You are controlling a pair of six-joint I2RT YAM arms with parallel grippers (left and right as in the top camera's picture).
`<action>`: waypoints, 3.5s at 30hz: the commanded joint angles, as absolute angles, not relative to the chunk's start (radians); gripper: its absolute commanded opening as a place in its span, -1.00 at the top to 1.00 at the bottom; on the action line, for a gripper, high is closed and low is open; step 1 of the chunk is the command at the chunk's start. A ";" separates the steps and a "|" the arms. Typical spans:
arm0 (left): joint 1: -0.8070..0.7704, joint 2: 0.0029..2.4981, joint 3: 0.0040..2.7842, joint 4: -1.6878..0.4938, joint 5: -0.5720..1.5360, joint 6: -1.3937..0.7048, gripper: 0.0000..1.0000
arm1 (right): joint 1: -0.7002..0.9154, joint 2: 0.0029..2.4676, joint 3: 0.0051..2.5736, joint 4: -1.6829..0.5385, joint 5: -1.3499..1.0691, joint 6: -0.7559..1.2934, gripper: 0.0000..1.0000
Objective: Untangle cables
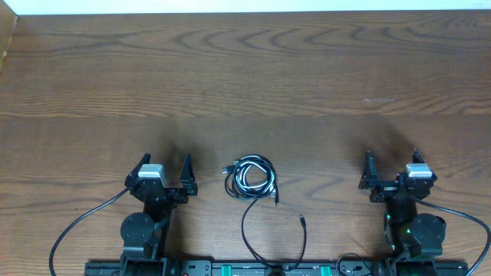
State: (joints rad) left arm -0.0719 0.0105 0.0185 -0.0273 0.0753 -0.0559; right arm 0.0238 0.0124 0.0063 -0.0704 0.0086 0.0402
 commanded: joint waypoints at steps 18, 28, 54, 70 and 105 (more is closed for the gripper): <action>-0.068 0.004 0.004 -0.066 0.088 -0.065 -0.89 | 0.030 0.006 0.006 -0.075 0.020 0.028 -0.98; -0.068 0.004 0.004 -0.066 0.089 -0.065 -0.88 | 0.030 0.006 0.006 -0.075 0.020 0.028 -0.99; -0.068 0.041 0.009 -0.066 0.089 -0.065 -0.88 | 0.030 0.006 0.006 -0.075 0.020 0.028 -0.98; -0.068 0.205 0.085 -0.067 0.120 -0.077 -0.89 | 0.030 0.006 0.006 -0.075 0.020 0.028 -0.98; -0.068 0.780 0.575 -0.458 0.119 -0.077 -0.88 | 0.030 0.006 0.006 -0.075 0.019 0.028 -0.99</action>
State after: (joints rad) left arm -0.0719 0.7601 0.5201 -0.4294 0.1066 -0.0750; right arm 0.0238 0.0120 0.0063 -0.0708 0.0120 0.0402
